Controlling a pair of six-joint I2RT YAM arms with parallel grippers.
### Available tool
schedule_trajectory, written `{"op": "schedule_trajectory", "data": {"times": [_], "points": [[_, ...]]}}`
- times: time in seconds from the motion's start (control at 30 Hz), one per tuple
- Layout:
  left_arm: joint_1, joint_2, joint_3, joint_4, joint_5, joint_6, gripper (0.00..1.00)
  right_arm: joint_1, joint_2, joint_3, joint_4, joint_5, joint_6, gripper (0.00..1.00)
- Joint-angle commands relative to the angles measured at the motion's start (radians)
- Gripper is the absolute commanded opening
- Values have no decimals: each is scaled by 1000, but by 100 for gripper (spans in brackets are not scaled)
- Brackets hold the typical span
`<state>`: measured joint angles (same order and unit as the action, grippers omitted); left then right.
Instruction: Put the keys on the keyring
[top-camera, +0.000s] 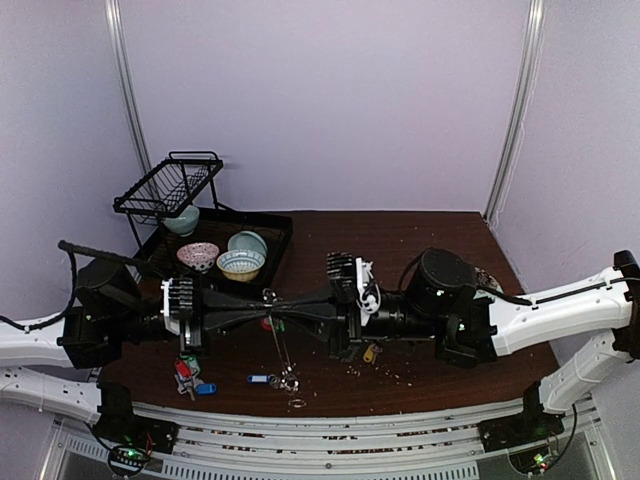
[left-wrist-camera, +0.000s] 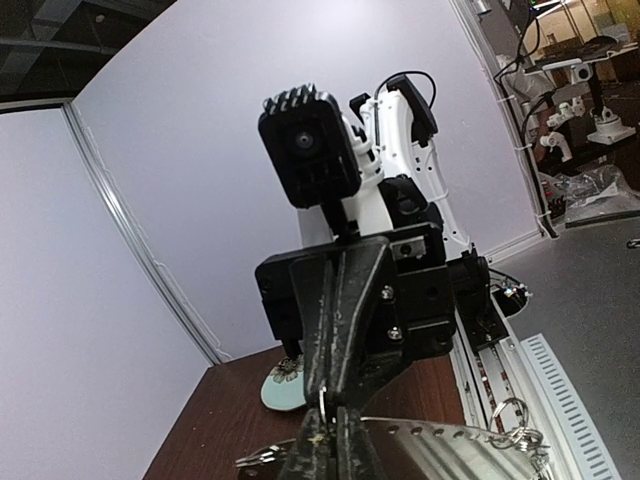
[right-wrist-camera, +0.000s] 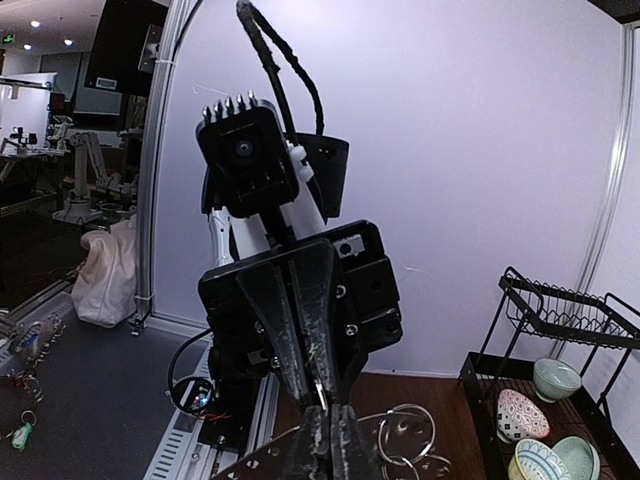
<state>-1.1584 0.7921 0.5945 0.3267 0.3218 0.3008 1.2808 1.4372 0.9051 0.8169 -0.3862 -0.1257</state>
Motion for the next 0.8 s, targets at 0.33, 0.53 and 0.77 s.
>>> {"op": "schedule_trajectory", "data": {"times": [0.33,0.53,0.77], "points": [[6,13,34,-75,-176,131,0,3,-80,43,-217,78,-163,24],[-46,-15,19,-158,-283,338,0,10,-66,149,-557,277,-396,33],[-66,-11,1,-145,-329,385,0,15,-32,208,-681,329,-515,35]]}}
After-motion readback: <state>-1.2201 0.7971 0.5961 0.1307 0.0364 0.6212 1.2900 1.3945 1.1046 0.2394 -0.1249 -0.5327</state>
